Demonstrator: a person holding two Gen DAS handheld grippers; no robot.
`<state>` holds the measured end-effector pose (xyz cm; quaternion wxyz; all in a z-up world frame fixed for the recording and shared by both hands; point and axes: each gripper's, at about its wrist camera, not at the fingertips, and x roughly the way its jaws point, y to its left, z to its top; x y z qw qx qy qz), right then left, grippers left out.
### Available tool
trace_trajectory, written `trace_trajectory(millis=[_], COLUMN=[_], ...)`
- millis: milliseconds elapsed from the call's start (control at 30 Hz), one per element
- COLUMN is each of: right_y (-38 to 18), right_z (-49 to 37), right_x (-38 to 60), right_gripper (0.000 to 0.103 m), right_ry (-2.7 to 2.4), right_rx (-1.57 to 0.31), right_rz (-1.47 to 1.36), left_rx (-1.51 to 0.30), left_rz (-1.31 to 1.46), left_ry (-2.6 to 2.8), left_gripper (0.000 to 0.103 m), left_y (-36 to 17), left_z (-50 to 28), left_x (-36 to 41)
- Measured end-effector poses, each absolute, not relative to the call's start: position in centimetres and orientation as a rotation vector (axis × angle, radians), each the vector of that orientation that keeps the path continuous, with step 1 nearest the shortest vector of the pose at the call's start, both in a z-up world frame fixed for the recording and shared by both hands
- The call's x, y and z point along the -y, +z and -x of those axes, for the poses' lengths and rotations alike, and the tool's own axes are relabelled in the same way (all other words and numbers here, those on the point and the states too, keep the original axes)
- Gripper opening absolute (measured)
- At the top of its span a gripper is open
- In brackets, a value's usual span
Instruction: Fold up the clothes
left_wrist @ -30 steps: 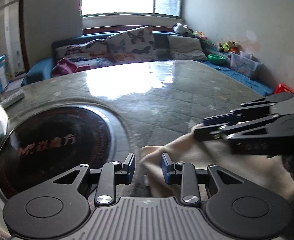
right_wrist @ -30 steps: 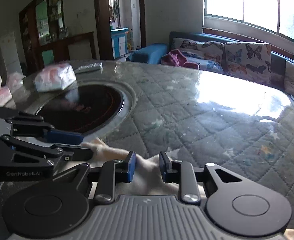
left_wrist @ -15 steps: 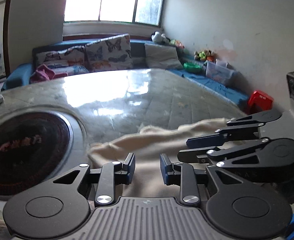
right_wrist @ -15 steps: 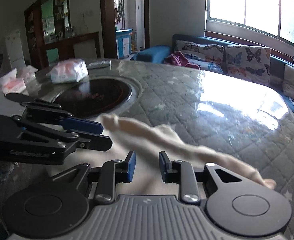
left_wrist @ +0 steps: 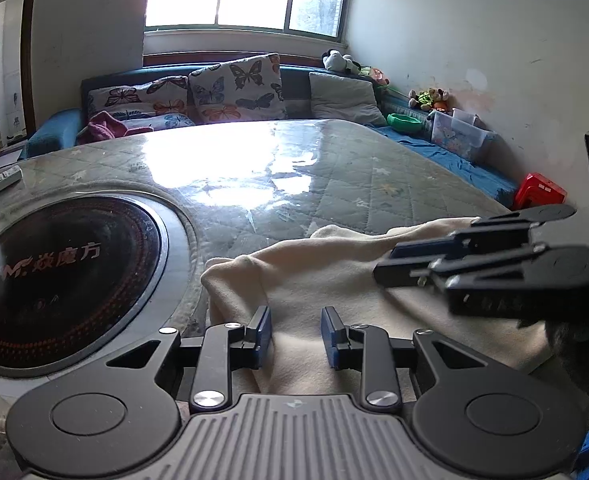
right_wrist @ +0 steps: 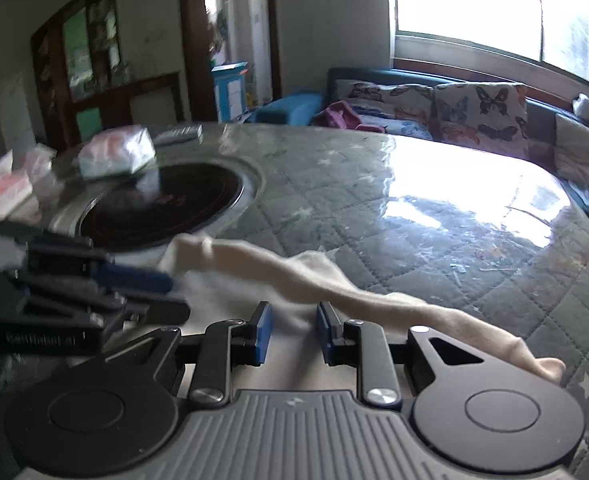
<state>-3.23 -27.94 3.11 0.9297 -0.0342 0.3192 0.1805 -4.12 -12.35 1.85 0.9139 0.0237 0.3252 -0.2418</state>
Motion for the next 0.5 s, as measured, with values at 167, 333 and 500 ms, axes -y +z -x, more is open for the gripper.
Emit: trace_trajectory(millis=[167,333,500], right_y=[3.1,3.0,3.5], right_z=[3.4,3.1,4.3], right_x=[30.3,32.8,34.3], right_gripper=[0.023,0.023,0.023], right_ry=[0.299,0.223,0.223], right_rx=[-0.652,-0.639,-0.615], right_rz=[0.034,0.005,-0.021], left_rx=[-0.669,-0.670,-0.675], left_rz=[-0.049,-0.051,-0.053], left_ry=[-0.499,-0.497,-0.495], left_gripper=[0.031,0.031,0.032], left_y=[1.8,1.7,1.7], left_z=[4.1,4.1,4.0], left_x=[12.4,12.4,12.5])
